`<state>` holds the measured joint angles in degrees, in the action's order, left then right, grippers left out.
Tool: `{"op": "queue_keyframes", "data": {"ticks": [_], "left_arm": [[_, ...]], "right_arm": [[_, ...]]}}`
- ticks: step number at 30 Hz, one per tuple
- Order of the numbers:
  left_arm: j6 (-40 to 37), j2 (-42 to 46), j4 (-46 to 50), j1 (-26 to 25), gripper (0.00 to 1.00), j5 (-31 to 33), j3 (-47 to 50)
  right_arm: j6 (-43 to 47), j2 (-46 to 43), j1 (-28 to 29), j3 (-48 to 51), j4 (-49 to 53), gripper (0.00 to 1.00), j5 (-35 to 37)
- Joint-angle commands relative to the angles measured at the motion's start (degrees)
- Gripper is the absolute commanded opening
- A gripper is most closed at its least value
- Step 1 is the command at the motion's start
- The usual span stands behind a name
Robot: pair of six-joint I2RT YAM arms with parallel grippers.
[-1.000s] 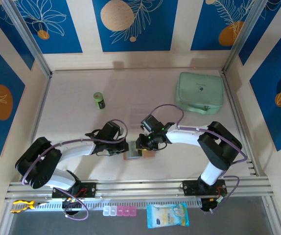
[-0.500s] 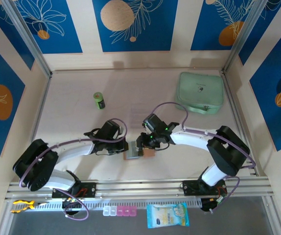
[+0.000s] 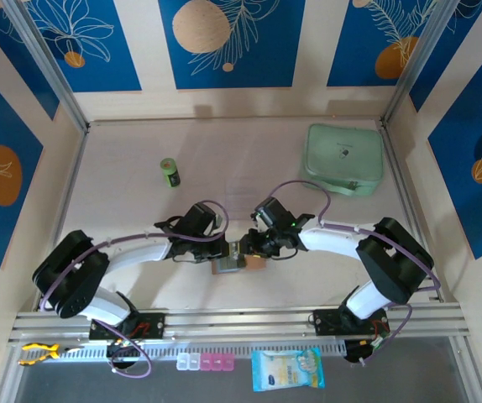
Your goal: Take the credit cards out of the card holder
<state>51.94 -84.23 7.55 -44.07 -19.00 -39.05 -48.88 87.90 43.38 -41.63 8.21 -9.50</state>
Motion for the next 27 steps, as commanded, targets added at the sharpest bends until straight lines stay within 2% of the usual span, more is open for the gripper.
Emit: {"op": "queue_keyframes", "data": {"ticks": [1, 12, 15, 19, 27], "left_arm": [[-1.75, -0.76, 2.1, -0.49, 0.01, 1.36, -1.38], [-2.1, -2.75, 1.15, -0.5, 0.0, 2.83, 0.46], [-2.18, -3.05, 1.15, -0.49, 0.0, 2.96, 0.51], [-2.7, -2.54, 2.49, -0.42, 0.0, 4.34, 0.55], [-3.34, -1.99, 4.0, -0.32, 0.0, 5.65, 0.68]], "right_arm": [[-0.31, -1.13, -0.77, 1.44, -2.86, 0.36, -3.0], [-0.94, 2.17, -2.5, 0.23, -1.92, 0.37, -4.94], [-1.13, 2.41, -2.76, 0.73, -3.06, 0.41, -5.63], [-2.46, 2.54, -3.49, 2.2, -6.72, 0.42, -7.57], [-3.15, 4.78, -4.35, 2.85, -9.59, 0.32, -9.9]]}}
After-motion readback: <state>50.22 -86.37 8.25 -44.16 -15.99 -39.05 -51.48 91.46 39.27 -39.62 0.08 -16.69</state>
